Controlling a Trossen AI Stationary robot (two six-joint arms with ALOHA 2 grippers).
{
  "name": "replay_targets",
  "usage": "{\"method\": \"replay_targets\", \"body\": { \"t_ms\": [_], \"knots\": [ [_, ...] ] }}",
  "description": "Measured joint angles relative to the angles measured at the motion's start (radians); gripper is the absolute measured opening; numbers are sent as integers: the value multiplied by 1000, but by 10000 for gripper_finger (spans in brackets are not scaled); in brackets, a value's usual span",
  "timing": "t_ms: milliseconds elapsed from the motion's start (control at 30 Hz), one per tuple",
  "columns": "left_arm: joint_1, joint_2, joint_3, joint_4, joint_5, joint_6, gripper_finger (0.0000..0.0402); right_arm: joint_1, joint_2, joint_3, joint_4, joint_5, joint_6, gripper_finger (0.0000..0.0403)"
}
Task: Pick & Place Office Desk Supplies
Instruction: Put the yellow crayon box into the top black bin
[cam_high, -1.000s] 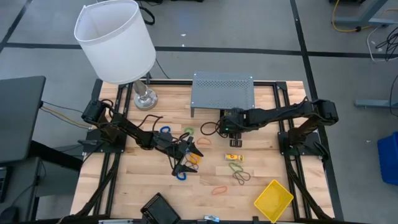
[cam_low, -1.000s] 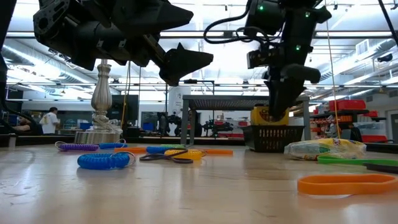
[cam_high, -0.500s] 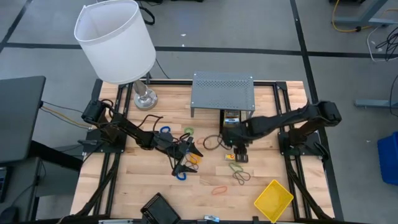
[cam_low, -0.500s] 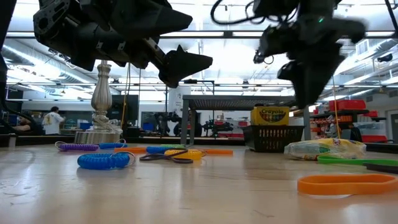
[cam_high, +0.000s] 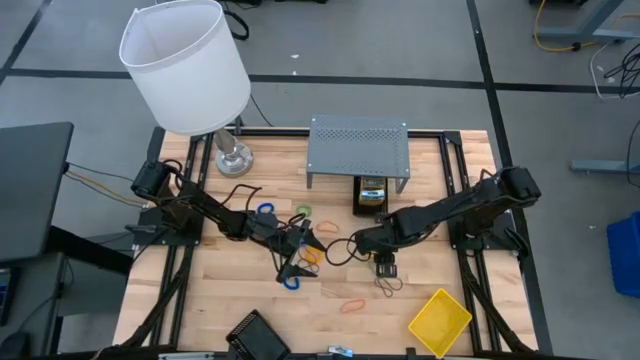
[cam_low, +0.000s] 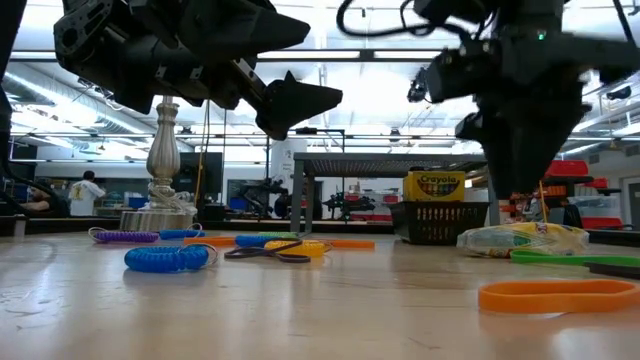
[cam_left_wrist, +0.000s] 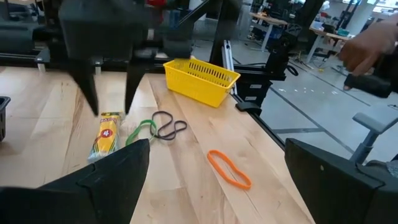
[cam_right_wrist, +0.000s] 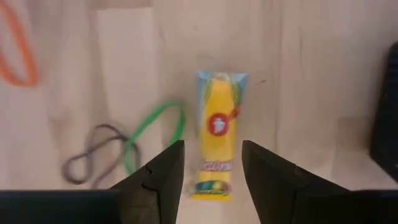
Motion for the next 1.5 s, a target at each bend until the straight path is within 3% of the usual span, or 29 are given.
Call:
{"method": "replay_targets", "body": {
  "t_ms": [433, 533, 600, 733, 767, 933, 1233, 1500],
  "knots": [
    [0, 0, 0, 10, 7, -1, 374, -6, 137, -1, 52, -26, -49, 169],
    [0, 0, 0, 10, 7, -2, 374, -6, 154, -2, 51, 8, -41, 159],
    [0, 0, 0, 10, 7, -1, 374, -3, 152, -2, 57, 42, -41, 134],
    [0, 0, 0, 11, 7, -1, 374, -2, 145, 1, 53, 72, -35, 38],
    [0, 0, 0, 11, 7, -1, 374, -2, 145, 3, 51, 76, -34, 29],
    [0, 0, 0, 11, 8, 0, 374, 3, 148, 56, -29, 135, -39, 29],
    [0, 0, 0, 11, 8, 0, 374, -74, 148, 208, -257, 417, -98, 29],
    [-1, 0, 0, 10, 26, -8, 374, -201, 148, 210, -224, 456, -195, 29]
  ]
}}
